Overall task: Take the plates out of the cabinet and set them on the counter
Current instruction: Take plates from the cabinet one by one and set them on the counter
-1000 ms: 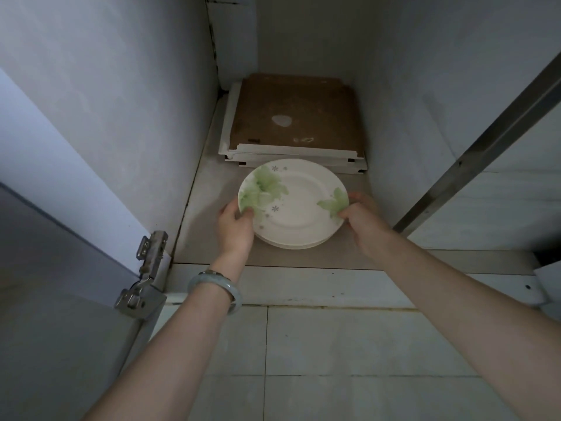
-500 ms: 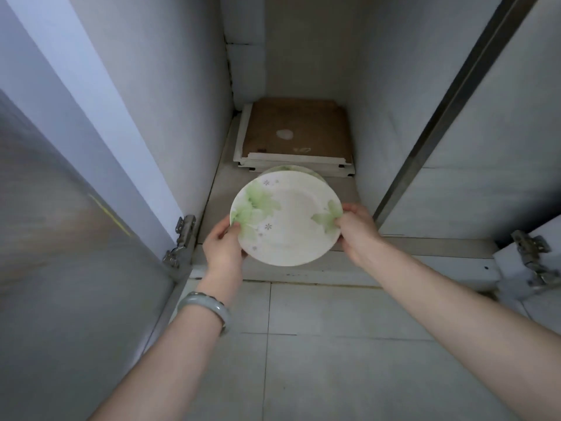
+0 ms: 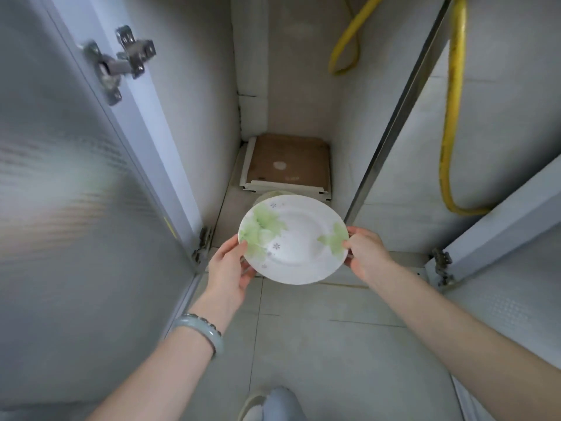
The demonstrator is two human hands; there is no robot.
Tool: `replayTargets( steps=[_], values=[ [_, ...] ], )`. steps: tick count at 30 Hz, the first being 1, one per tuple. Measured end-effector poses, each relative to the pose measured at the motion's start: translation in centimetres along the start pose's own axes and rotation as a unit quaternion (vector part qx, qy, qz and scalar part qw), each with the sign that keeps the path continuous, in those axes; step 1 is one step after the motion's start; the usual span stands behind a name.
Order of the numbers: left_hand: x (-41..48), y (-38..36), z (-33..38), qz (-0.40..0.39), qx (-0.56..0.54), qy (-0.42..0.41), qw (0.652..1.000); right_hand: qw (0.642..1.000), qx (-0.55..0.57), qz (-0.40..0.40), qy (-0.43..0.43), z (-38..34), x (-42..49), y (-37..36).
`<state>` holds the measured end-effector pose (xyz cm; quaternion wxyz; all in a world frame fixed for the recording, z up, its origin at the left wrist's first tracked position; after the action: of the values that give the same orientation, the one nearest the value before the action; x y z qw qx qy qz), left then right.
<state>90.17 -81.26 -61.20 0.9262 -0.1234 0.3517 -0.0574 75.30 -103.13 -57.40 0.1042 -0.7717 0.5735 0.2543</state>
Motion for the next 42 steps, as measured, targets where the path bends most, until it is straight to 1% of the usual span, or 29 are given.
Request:
replayTargets(
  steps=[5,11,13,15,22,26,28,31,34,42],
  values=[
    [-6.9,0.8,4.5,0.046,0.014,0.012,0.999,0.998,-0.033,-0.011,-0.045,-3.5,-5.8,1.4],
    [-16.5,1.7,11.1,0.056,0.061,0.006,0.997,0.997,-0.040,-0.023,-0.057,-10.2,-15.9,5.0],
    [-20.8,2.0,13.1,0.070,0.072,-0.001,0.995,0.997,-0.029,-0.025,-0.067,-12.3,-19.4,6.6],
    [-25.6,2.2,15.0,0.068,0.089,-0.003,0.994,0.996,-0.030,-0.028,-0.078,-14.6,-23.1,8.4],
    [-41.8,3.0,22.2,0.058,0.083,-0.011,0.995,0.997,-0.040,-0.054,-0.042,-24.0,-35.9,15.3],
    [-48.8,3.8,26.5,0.034,0.065,-0.027,0.997,0.996,-0.026,-0.077,-0.027,-28.4,-42.1,17.4],
    [-51.7,4.9,28.3,0.027,0.045,-0.030,0.998,0.995,-0.019,-0.092,-0.018,-30.1,-45.1,17.8],
    [-55.5,7.4,30.6,0.016,0.010,-0.008,1.000,0.992,-0.002,-0.128,-0.001,-32.0,-49.9,17.5],
    [-57.6,9.6,32.1,-0.008,0.007,0.006,1.000,0.989,0.010,-0.147,0.009,-32.8,-53.2,16.9],
    [-61.4,17.8,37.8,-0.027,-0.031,-0.033,0.999,0.979,0.014,-0.201,0.041,-32.3,-62.6,12.0]
  ],
)
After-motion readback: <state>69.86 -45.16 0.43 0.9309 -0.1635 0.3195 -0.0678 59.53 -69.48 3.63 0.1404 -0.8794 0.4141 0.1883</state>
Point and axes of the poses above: each hand's wrist, its own x-axis towards the middle knuckle, its own y-axis out of the back of the hand, z = x × y, the point moved 9 cm from there along x, towards the middle knuckle, and after that the axes turned 10 degrees about z, right-handed, at the moved point
